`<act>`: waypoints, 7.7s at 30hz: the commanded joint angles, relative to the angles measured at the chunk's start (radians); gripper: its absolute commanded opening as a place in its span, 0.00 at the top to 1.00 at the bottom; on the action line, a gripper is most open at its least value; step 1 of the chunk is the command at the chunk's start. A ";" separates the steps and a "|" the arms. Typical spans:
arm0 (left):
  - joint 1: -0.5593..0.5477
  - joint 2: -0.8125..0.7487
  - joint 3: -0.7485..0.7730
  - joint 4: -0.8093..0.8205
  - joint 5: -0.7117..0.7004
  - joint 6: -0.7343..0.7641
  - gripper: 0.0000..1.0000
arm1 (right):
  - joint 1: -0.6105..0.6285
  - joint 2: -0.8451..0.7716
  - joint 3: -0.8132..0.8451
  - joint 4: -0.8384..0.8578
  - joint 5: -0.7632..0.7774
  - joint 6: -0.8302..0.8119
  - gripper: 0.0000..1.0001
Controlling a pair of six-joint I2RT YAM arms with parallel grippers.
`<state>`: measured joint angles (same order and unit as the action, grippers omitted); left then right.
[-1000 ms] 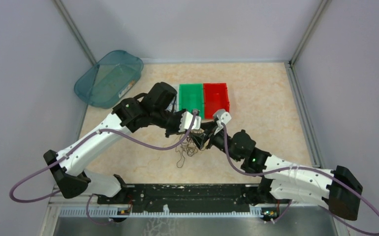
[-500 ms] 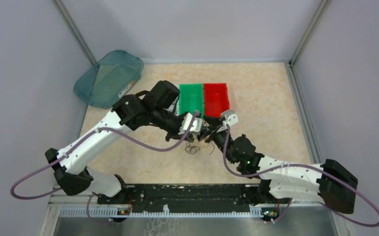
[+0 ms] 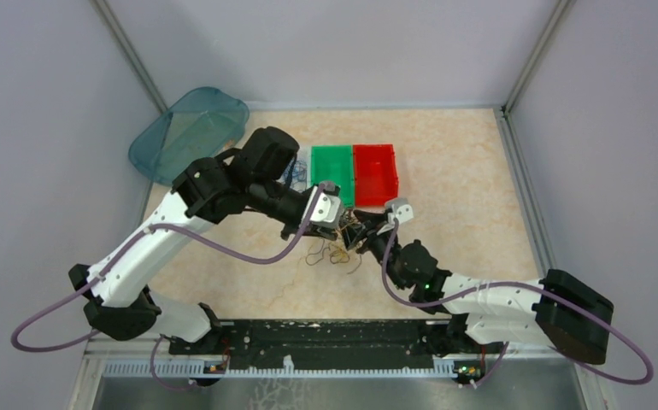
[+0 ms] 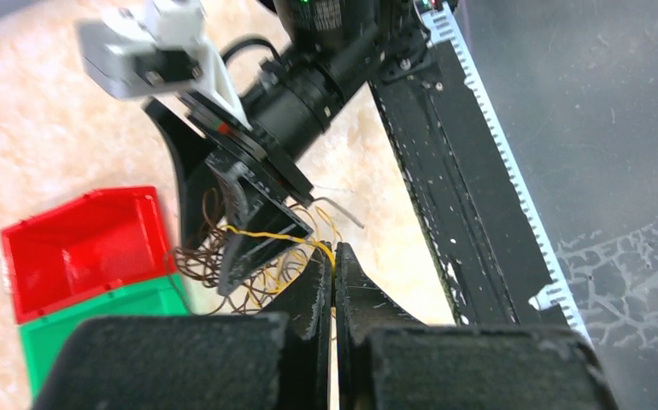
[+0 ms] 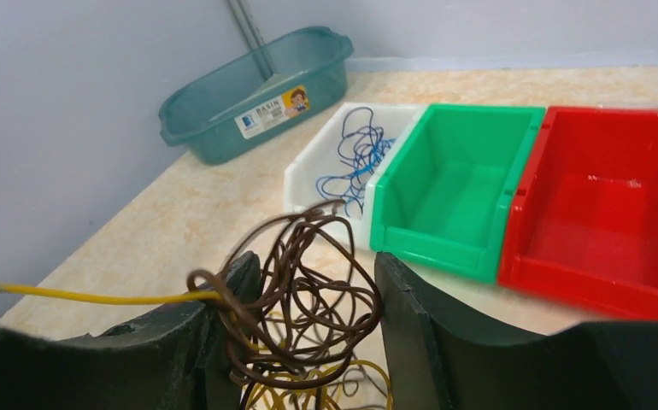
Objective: Untangle the cables
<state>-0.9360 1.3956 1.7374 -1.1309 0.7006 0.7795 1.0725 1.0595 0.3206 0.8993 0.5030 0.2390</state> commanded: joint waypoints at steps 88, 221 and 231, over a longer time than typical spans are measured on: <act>-0.022 -0.226 -0.097 0.520 -0.410 0.489 1.00 | -0.172 0.095 0.163 0.118 -0.946 0.442 0.86; 0.452 0.233 -0.616 1.591 -0.122 0.792 1.00 | -0.243 -0.443 0.053 -0.667 0.022 0.058 0.32; 0.450 0.255 -0.624 1.521 -0.039 1.008 1.00 | -0.300 -0.370 0.111 -0.705 -0.027 0.101 0.33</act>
<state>-0.4824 1.6634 1.1164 0.4122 0.5758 1.6680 0.7883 0.7033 0.3702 0.1661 0.4973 0.3130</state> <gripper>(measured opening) 0.006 0.671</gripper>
